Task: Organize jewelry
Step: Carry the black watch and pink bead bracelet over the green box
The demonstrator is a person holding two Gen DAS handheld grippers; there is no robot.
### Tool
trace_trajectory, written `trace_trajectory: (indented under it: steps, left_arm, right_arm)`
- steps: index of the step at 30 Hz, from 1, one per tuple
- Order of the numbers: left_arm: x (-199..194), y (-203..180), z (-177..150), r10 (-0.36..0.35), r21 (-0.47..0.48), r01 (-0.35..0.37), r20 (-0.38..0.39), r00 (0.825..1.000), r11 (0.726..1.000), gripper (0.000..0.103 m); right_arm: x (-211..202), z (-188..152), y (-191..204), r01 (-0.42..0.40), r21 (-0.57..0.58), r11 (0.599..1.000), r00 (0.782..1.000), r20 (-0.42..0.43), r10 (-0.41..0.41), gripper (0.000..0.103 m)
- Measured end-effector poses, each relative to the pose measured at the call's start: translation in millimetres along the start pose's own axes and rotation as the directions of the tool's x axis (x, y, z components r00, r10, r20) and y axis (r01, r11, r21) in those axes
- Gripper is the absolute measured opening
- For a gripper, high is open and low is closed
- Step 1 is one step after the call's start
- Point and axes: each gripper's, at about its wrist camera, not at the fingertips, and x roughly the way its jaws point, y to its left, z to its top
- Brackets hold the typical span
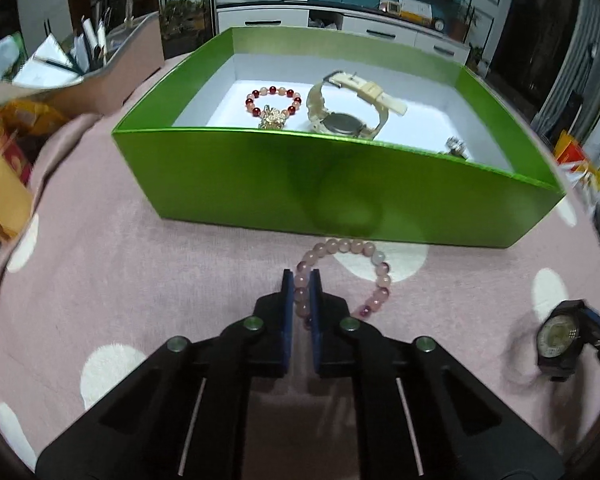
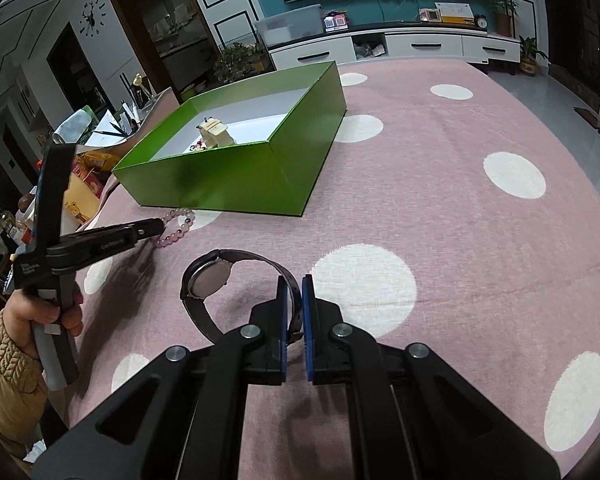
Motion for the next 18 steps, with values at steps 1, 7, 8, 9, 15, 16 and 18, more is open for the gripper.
trace_trajectory:
  steps: [1,7,8,9,15,16,18]
  left_arm:
    - [-7,1,-1,-0.015,-0.015,0.015,0.012,1.0,1.0,0.007]
    - [-50,9,6,-0.094,-0.043,0.099,0.1,0.991,0.994,0.007]
    - [-57,9,8,-0.104,-0.044,0.109,0.113,0.988,0.993,0.007]
    - [-62,9,10,-0.108,-0.045,0.114,0.121,0.987,0.992,0.007]
    - [-98,14,16,-0.132,-0.044,0.142,0.178,0.975,0.989,0.007]
    - [-103,15,16,-0.137,-0.044,0.148,0.184,0.973,0.988,0.007]
    - [-110,18,20,-0.143,-0.046,0.155,0.194,0.97,0.987,0.007]
  right_arm:
    - [-1,0,0,0.0,0.001,1.0,1.0,0.002,0.0,0.006]
    - [-10,3,0,0.001,0.001,1.0,1.0,0.028,-0.001,0.006]
    - [-11,3,1,0.0,0.0,1.0,0.999,0.033,0.0,0.006]
    - [-13,4,2,-0.001,-0.002,1.0,0.999,0.037,0.001,0.006]
    - [-25,9,8,-0.003,-0.019,1.0,0.998,0.065,0.004,0.006]
    - [-27,10,9,-0.002,-0.022,1.0,0.998,0.069,0.004,0.006]
    - [-32,13,12,0.001,-0.033,0.999,0.997,0.082,0.002,0.006]
